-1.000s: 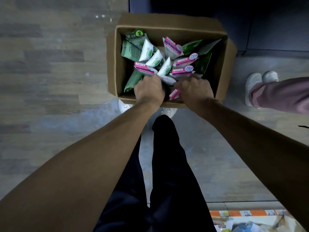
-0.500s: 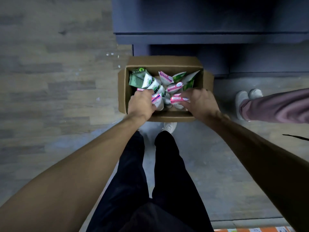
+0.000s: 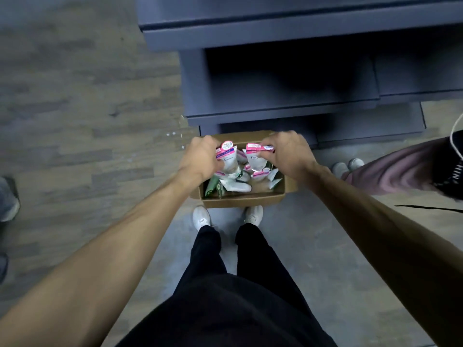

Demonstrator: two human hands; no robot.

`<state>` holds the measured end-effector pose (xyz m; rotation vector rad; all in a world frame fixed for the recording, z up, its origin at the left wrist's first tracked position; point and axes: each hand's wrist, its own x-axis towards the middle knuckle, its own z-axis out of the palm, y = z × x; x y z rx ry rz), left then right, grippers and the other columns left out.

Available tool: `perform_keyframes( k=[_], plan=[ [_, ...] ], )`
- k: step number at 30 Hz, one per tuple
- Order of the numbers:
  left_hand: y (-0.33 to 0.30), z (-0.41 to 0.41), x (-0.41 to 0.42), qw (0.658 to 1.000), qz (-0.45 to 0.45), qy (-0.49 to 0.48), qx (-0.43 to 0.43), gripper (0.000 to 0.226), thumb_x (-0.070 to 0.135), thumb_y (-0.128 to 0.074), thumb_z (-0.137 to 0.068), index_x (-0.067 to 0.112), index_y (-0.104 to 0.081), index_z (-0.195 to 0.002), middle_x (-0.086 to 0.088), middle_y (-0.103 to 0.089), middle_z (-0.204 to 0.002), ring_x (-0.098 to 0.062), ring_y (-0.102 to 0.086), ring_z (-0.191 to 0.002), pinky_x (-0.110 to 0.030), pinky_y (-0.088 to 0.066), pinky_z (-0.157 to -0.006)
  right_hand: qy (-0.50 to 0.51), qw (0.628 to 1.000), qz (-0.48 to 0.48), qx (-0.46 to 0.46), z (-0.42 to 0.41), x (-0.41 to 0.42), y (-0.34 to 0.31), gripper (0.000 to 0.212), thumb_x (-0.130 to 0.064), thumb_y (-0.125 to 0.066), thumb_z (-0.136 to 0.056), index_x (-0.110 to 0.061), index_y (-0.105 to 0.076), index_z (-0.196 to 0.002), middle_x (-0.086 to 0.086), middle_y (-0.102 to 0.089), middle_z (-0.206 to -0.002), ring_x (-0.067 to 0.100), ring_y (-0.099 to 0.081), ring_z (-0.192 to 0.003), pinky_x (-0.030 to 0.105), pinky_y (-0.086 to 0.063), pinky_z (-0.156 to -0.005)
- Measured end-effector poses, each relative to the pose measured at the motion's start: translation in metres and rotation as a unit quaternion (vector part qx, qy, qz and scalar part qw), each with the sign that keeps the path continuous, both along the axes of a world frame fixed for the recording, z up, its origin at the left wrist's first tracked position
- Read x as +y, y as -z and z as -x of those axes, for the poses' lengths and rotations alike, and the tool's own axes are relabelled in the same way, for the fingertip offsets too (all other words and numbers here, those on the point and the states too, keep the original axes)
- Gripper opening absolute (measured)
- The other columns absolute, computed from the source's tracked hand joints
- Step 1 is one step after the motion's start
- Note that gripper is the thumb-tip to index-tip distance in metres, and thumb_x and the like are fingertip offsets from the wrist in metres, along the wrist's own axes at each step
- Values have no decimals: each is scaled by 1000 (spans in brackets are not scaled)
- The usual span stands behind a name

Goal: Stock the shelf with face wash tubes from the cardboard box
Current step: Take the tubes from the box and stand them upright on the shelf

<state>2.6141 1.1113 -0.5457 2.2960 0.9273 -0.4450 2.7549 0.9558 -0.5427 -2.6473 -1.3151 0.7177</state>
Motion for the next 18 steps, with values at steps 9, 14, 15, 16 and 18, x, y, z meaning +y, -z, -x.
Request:
perform_keyframes(
  k=[9, 14, 15, 16, 18],
  plan=[
    [-65, 15, 33, 994, -73, 63, -51, 14, 18, -72, -76, 16, -69, -90, -15, -68, -83, -37, -64, -83, -32, -45, -69, 32, 997, -54, -34, 10, 16, -67, 28, -43, -69, -87, -21, -74, -105, -1, -74, -94, 21, -67, -85, 30, -48, -72],
    [-103, 18, 57, 985, -109, 104, -84, 7, 21, -68, -76, 19, -62, -79, -11, -65, -76, -39, -62, -82, -33, -45, -67, 23, 995, -70, -64, 14, 33, -102, 27, -44, -69, -85, -23, -74, -102, 0, -73, -96, 26, -65, -90, 33, -49, -74],
    [-111, 17, 62, 982, -117, 114, -92, 8, 21, -68, -76, 20, -60, -77, -10, -64, -75, -38, -62, -82, -34, -45, -67, 24, 995, -74, -65, 15, 37, -109, 28, -44, -69, -86, -23, -74, -103, -1, -73, -98, 25, -65, -92, 35, -50, -75],
    [-119, 17, 66, 980, -123, 122, -101, 11, 21, -67, -76, 21, -57, -74, -9, -63, -73, -38, -61, -81, -33, -44, -66, 27, 994, -80, -65, 16, 42, -115, 28, -44, -69, -86, -23, -74, -103, -2, -72, -99, 24, -64, -92, 35, -51, -76],
    [-133, 17, 75, 977, -125, 130, -117, 15, 20, -67, -75, 20, -53, -70, -5, -57, -67, -37, -59, -76, -32, -43, -63, 28, 992, -97, -69, 18, 48, -128, 27, -43, -70, -85, -23, -74, -102, -4, -73, -98, 21, -65, -90, 35, -51, -75]
  ],
)
